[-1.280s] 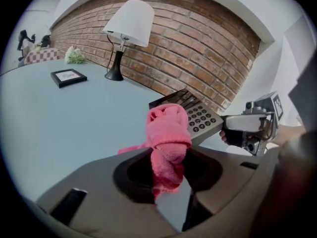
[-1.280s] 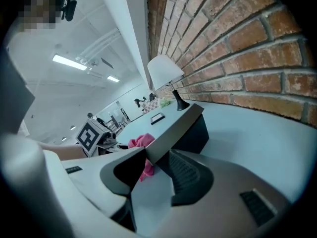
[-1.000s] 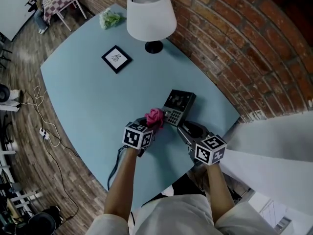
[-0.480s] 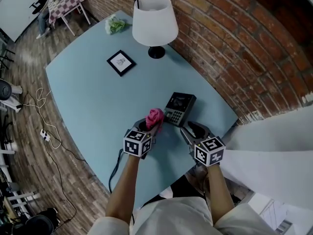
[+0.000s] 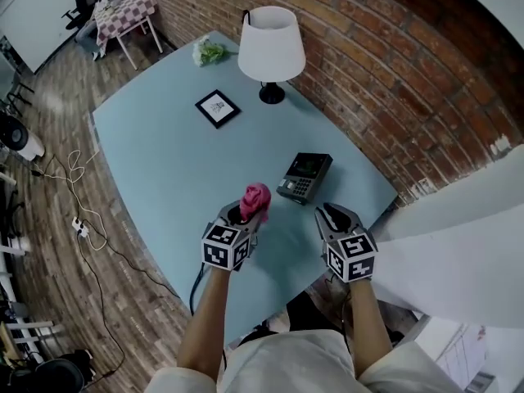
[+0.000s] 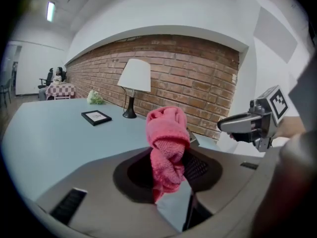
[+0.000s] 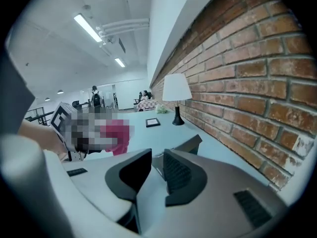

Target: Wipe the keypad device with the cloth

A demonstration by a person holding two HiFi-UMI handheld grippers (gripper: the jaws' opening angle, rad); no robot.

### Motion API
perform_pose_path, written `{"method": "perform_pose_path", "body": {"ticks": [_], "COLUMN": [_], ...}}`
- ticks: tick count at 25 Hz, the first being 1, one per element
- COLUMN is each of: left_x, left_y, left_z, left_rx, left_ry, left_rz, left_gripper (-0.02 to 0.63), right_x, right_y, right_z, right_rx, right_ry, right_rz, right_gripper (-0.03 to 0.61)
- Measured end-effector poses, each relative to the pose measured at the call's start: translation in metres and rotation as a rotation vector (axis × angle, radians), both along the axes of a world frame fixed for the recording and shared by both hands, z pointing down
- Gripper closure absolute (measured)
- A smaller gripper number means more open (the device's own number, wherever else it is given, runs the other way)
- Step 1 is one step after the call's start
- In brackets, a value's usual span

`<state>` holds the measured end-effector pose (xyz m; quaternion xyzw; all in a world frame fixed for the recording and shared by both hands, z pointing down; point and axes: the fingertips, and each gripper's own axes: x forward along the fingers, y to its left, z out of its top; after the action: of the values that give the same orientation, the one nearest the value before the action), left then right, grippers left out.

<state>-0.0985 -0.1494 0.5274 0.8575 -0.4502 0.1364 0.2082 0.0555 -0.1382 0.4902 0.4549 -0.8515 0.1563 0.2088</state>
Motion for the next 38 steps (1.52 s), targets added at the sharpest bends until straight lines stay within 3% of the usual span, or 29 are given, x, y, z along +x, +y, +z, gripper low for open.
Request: {"method": "perform_pose_path", "body": {"ticks": [7,16,19,23,32,38], "left_x": [-0.014,-0.025,-0.025,-0.025,-0.024,-0.004], "left_y": [0.044,0.103,0.125,0.156,0.215,0.27], "left_z": [-0.05,-0.112,-0.125,-0.143,-0.183,-0.203], "left_rx": [0.099,0.233,0.267,0.323,0.387,0.413], "left_ry": [0.019,0.033,0.004,-0.094,-0.103,-0.089], "left_rz": [-0.016,-0.006,0.009,0.034,-0.001,-0.022], "left_gripper": [0.442,0.442,0.442,0.442,0.442,0.442], "right_x": [-0.004,-0.012,-0.015,-0.023,-0.021,-0.005], "right_y": [0.039,0.099,0.121,0.153,0.212,0.263], "right_z": [-0.035,-0.097,-0.115,-0.136,-0.163,-0.185], "right_rx": [0.058,0.155,0.187,0.229,0.267,0.303], "right_ry": [-0.026,-0.054,-0.063,-0.071,-0.076,-0.055], "right_rz": [0.026,0.048,0.055,0.048,0.01,-0.026], "right_gripper": [0.558,0.56,0.56,0.56,0.56,0.56]}}
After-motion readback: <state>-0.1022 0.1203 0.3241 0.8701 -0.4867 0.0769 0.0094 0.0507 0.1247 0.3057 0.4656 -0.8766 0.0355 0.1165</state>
